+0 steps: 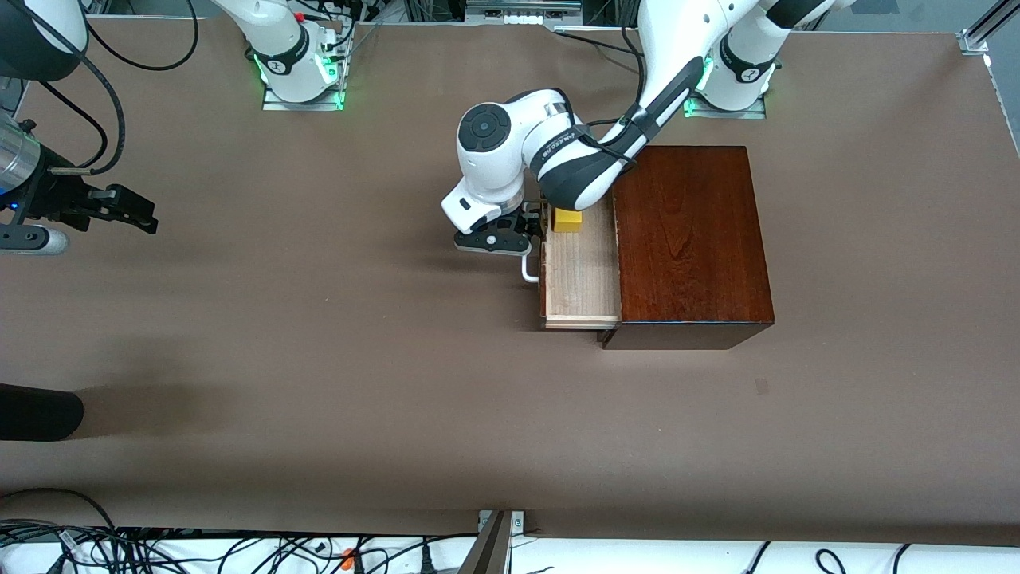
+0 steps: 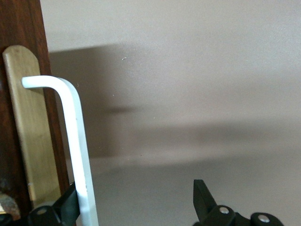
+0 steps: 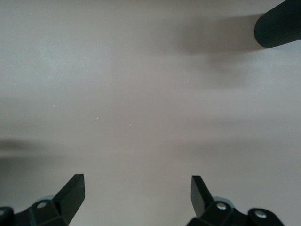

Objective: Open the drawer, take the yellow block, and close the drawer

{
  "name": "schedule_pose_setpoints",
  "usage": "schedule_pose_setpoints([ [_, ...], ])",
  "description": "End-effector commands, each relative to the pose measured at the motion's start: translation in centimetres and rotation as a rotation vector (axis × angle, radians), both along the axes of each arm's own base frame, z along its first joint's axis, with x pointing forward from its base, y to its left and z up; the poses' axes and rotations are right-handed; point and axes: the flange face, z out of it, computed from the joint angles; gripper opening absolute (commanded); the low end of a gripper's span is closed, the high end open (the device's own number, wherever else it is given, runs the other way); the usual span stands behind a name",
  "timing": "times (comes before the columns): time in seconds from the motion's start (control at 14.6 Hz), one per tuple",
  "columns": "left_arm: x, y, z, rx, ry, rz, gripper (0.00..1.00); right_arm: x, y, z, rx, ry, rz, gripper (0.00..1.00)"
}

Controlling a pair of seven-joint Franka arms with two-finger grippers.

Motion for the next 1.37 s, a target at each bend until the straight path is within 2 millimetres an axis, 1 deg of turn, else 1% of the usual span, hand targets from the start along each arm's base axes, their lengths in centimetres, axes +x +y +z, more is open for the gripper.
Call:
schedule_pose_setpoints([
  [0.0, 0.1, -1.1, 1.5, -0.031, 0.004, 0.008, 1.0, -0.2, 0.1, 0.9, 0.002, -0.014, 0.003, 1.0],
  [0.14, -0.1, -0.1, 2.9, 0.025, 0.021, 0.004, 1.0, -0.4, 0.1, 0.9, 0.003, -0.006, 0.002, 1.0],
  [0.27, -0.3, 0.9, 5.6, 0.06, 0.025, -0.013, 1.0, -0.3, -0.1, 1.1, 0.012, -0.015, -0.003, 1.0],
  [0.41, -0.6, 2.0, 8.6, 0.096, 0.022, -0.027, 1.0, -0.3, 0.0, 1.2, 0.012, -0.019, -0.006, 1.0],
  [0.55, 0.6, 4.9, 12.6, 0.095, 0.036, -0.018, 1.0, -0.4, 0.2, 1.2, 0.016, -0.017, -0.003, 1.0],
  [0.62, 2.1, 7.5, 14.5, 0.087, 0.053, -0.024, 1.0, -0.3, 0.4, 1.1, 0.017, -0.017, -0.003, 1.0],
  [0.69, 3.8, 10.6, 16.2, 0.072, 0.076, -0.042, 1.0, -0.3, 1.0, 1.1, 0.017, -0.017, -0.008, 1.0],
  [0.76, 5.1, 13.3, 17.9, 0.051, 0.096, -0.065, 1.0, -0.2, 2.4, 0.9, 0.017, -0.017, -0.028, 1.0],
  [0.82, 6.5, 16.4, 19.3, 0.034, 0.112, -0.065, 1.0, -0.2, 3.1, 0.7, 0.018, -0.017, -0.072, 1.0],
  [0.89, 7.3, 18.7, 20.6, 0.028, 0.118, -0.072, 1.0, -0.2, 4.3, 0.6, 0.024, -0.016, -0.108, 1.0],
  [0.96, 7.6, 20.5, 21.7, 0.032, 0.121, -0.086, 1.0, -0.3, 6.0, 0.7, 0.03, -0.017, -0.138, 1.0],
  [1.1, 8.7, 24.6, 23.2, 0.037, 0.136, -0.114, 1.0, -0.4, 8.6, 0.0, 0.029, -0.008, -0.207, 1.0],
  [1.17, 9.2, 26.4, 23.9, 0.034, 0.136, -0.135, 1.0, -0.7, 10.0, 0.1, 0.047, -0.006, -0.269, 1.0],
  [1.24, 9.4, 27.8, 24.7, 0.032, 0.132, -0.159, 1.0, -1.0, 11.9, 0.1, 0.069, 0.003, -0.348, 1.0],
  [1.3, 9.7, 29.4, 25.3, 0.03, 0.132, -0.171, 1.0, -1.5, 14.2, 0.0, 0.077, 0.013, -0.444, 1.0],
])
